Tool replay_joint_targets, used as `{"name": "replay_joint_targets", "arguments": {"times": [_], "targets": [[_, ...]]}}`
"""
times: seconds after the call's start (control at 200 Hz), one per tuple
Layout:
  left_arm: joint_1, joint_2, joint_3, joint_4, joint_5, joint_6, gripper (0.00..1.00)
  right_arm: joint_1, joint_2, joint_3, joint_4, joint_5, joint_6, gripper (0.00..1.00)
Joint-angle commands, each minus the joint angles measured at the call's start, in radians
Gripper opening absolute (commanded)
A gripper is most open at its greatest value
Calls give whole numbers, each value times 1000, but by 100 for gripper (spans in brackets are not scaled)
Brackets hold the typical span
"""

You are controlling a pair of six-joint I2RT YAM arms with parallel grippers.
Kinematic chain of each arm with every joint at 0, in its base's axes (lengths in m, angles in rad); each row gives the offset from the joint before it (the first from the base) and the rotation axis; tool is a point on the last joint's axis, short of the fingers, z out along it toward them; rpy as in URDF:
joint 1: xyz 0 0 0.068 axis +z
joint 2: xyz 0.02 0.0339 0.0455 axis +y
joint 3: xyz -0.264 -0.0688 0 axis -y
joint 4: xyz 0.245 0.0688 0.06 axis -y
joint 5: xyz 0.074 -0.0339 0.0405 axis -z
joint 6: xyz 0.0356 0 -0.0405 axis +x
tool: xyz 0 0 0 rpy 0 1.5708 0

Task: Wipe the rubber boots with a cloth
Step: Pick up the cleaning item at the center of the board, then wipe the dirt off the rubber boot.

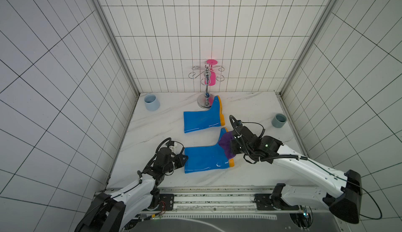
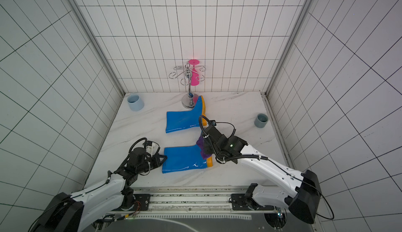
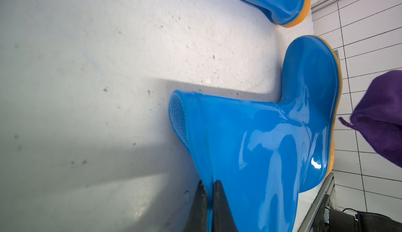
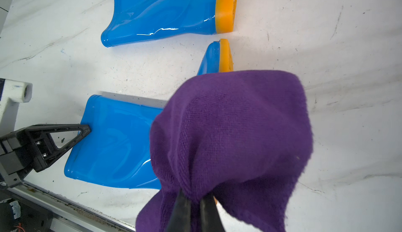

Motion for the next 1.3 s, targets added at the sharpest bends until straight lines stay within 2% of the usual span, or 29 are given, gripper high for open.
{"name": "replay_joint_targets", "arguments": {"times": [0.0,0.235,0.545,0.855,1.294], "targets": [[-6,7,-8,-30,4,6,0,14,4,30,-24,2,27,0],[-6,14,-8,-29,-1,7,0,13,51,-99,31,-27,4,0],[-8,3,-10,-34,-10,6,0,6,264,-70,113,-98,-95,0],[-9,-9,-14,-36,-12,6,0,9,377,-68,185,-164,-124,0],[-9,5,-15,-41,-37,3,0,81,583,42,463,-303,-102,0]]}}
